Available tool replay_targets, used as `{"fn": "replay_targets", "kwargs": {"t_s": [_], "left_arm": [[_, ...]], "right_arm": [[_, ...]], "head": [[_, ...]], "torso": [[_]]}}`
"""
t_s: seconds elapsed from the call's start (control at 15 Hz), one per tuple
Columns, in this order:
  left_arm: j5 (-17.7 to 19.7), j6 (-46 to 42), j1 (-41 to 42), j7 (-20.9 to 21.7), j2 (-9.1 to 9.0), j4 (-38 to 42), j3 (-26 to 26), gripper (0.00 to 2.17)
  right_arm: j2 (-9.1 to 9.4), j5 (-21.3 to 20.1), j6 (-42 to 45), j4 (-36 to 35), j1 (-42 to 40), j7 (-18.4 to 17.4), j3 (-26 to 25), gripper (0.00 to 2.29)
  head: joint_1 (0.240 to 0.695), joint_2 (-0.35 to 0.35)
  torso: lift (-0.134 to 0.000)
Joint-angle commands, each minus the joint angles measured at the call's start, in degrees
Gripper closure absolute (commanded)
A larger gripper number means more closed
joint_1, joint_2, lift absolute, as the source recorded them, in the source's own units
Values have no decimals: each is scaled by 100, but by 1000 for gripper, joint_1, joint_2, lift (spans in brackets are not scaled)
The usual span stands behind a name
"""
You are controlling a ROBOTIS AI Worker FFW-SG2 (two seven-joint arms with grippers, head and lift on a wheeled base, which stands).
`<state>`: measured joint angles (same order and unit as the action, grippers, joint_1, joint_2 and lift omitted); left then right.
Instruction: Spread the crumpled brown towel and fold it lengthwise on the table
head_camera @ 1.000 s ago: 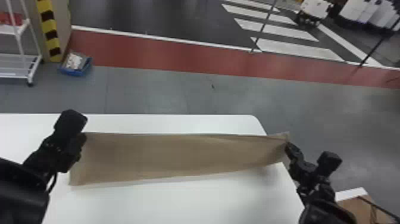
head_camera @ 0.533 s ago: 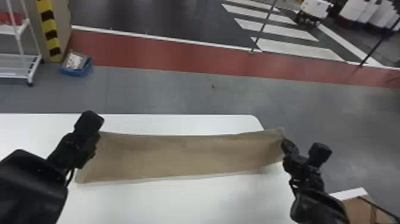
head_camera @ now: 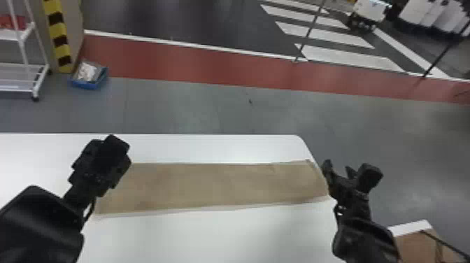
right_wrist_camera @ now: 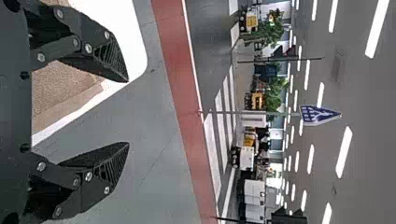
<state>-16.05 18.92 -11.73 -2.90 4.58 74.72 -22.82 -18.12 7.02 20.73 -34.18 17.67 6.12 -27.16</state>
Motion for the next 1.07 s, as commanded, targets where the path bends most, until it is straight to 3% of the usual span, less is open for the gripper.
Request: {"fn": "replay_targets", "kwargs": {"t_s": [0.0,0.27,0.47,0.6,0.73,1.0], "left_arm": [[6,-753,162,-193,43,-27,111,-2],[164,-384,593,35,43,324,595,97],[1008,1022,654,466,61,685,946,161],[1359,2059,601,659,61,922,1061,360],[1465,2833,628,782,61,1230,1157,728],[2089,3448,636,940,61,1397,1280,724]], "right_arm": [[1,10,40,-124,-79,12,0,56],[-16,28,40,-528,-440,118,0,80],[-78,81,145,-563,-545,329,-53,147],[-87,81,233,-563,-571,373,-53,151],[-87,89,233,-599,-598,373,-9,151],[-78,37,303,-599,-607,373,26,151]], "head": [[695,-350],[695,-350],[695,-350],[695,-350],[695,-350],[695,-350]], "torso": [[0],[0],[0],[0],[0],[0]]}}
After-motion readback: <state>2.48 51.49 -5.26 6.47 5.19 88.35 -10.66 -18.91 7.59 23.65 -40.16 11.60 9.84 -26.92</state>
